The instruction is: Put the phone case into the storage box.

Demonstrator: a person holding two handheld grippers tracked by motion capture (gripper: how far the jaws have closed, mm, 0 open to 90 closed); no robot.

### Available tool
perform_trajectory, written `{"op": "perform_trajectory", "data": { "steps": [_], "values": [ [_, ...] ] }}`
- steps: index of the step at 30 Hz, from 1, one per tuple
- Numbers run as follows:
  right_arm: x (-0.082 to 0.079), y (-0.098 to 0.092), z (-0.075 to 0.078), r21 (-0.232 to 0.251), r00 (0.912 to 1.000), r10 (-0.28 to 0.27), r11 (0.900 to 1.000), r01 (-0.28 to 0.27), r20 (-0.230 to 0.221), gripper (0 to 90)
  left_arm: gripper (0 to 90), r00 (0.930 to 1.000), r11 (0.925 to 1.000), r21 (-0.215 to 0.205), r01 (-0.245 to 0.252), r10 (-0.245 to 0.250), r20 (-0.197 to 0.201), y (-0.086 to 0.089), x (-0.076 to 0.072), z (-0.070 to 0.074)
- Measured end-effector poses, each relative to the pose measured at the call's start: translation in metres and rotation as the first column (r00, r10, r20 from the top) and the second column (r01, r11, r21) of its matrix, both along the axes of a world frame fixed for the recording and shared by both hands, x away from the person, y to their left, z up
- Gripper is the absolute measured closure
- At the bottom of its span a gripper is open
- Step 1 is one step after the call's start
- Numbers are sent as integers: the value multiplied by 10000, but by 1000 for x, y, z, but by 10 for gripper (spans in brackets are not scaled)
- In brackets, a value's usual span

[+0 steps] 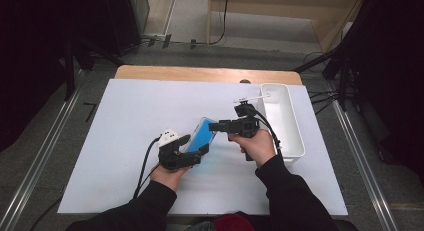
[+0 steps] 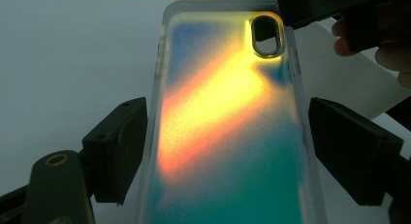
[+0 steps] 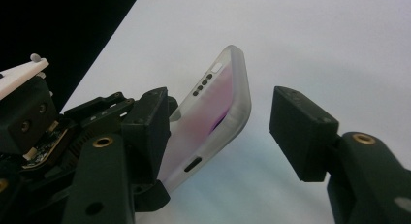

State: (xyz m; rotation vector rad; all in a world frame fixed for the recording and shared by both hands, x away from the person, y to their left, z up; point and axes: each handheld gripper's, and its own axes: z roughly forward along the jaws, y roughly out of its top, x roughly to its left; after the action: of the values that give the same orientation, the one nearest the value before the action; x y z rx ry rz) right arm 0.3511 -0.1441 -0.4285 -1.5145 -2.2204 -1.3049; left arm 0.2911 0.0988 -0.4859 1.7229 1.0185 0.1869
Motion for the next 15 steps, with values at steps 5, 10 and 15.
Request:
{"op": "perform_trajectory", "data": {
  "steps": [5,10,15],
  "values": [
    [3,2,-3,54,9996,8,10000,-6,-298,450,166,10000,9999,105,-38,37,84,-2,-1,0],
    [7,3,-7,271,9969,-110,9995,132,-773,512,166,9999,9999,121,-76,75,85,-2,-2,-1],
    [11,1,-9,770,9860,-183,9965,314,-1657,636,166,9999,9999,45,-96,95,83,-2,-2,-1]
  ]
}}
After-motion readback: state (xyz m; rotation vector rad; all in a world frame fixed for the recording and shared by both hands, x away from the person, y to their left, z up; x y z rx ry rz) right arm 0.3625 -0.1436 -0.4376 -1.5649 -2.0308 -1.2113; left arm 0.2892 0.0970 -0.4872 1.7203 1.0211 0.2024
